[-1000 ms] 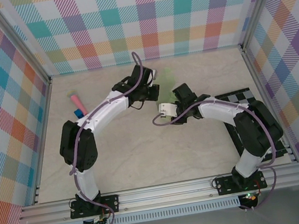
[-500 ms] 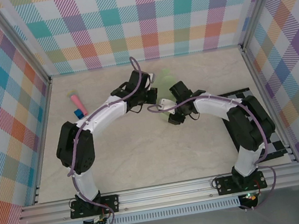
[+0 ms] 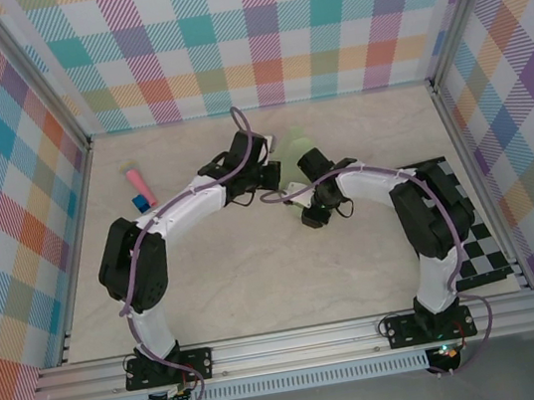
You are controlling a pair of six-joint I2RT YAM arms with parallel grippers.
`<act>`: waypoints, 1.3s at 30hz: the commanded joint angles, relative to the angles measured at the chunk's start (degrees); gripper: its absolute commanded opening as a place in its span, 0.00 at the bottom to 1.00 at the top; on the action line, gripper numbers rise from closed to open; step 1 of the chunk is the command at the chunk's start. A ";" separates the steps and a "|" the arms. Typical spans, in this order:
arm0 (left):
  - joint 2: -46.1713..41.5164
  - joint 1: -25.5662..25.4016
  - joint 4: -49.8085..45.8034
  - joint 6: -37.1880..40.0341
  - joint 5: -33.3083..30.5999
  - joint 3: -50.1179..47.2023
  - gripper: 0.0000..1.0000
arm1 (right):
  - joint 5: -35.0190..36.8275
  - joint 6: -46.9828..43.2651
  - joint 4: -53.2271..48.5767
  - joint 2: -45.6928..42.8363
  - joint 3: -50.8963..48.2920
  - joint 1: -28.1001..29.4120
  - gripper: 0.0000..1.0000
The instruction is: Fold the paper box
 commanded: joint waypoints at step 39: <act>-34.08 12.92 10.21 -5.32 -10.35 -25.49 0.79 | -12.72 -7.21 -26.32 17.48 14.04 -4.65 0.00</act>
